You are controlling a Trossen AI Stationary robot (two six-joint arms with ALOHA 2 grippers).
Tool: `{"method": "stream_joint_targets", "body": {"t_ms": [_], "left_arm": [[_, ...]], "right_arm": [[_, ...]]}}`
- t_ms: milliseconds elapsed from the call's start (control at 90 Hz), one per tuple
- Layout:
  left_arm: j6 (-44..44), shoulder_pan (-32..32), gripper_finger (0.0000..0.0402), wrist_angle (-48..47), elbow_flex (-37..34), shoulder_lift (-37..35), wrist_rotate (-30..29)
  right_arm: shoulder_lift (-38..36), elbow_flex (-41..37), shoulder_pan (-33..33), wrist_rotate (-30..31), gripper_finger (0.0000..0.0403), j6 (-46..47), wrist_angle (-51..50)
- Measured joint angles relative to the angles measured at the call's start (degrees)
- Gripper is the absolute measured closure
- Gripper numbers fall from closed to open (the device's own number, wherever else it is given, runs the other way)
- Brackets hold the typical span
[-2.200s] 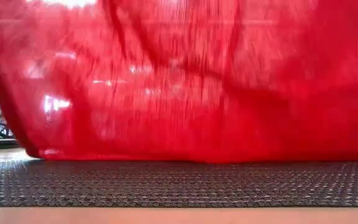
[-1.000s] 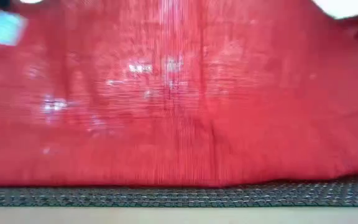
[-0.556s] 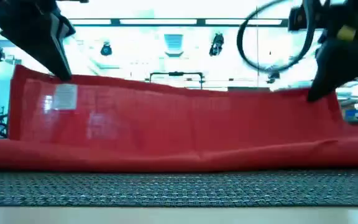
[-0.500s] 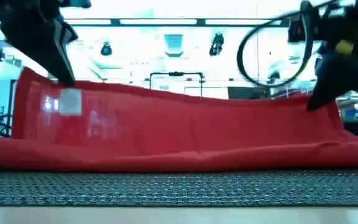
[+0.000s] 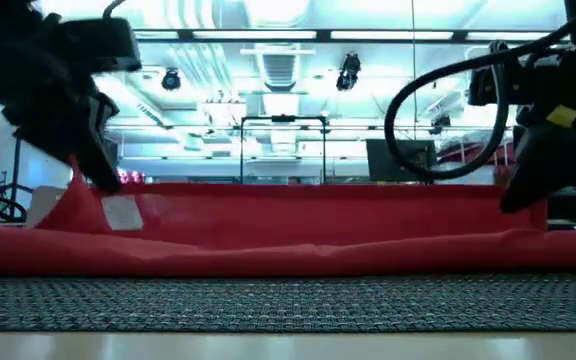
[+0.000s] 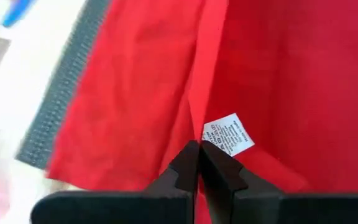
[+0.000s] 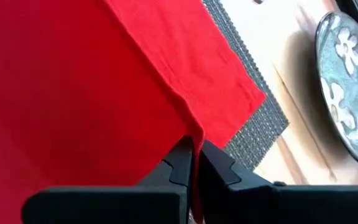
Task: Set table place
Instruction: Fold the red napkin
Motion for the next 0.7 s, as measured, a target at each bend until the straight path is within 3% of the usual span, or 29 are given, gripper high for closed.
{"method": "stream_joint_targets", "body": {"t_ms": [178,378,533,700], "left_arm": [[5.12,2.58,0.0402,-5.10,4.21,-3.82,-2.29],[6.74,6.06,0.0402,-6.44,1.47,-6.61,-2.24],[6.57,6.74,0.0402,-5.49,-0.82,-6.56,-2.18],[6.53,6.74,0.0402,-2.54,-2.53,-6.50,-2.24]], "right_arm": [[-5.36,1.02,-2.68,0.28,0.0403,-0.99,-3.69],[-10.06,-3.81,-6.91,0.56,0.0403,-4.06,-0.34],[-9.75,-8.13,-8.44,0.21,0.0403,-7.19,7.27],[-8.17,-9.82,-9.25,0.61,0.0403,-6.98,8.36]]}}
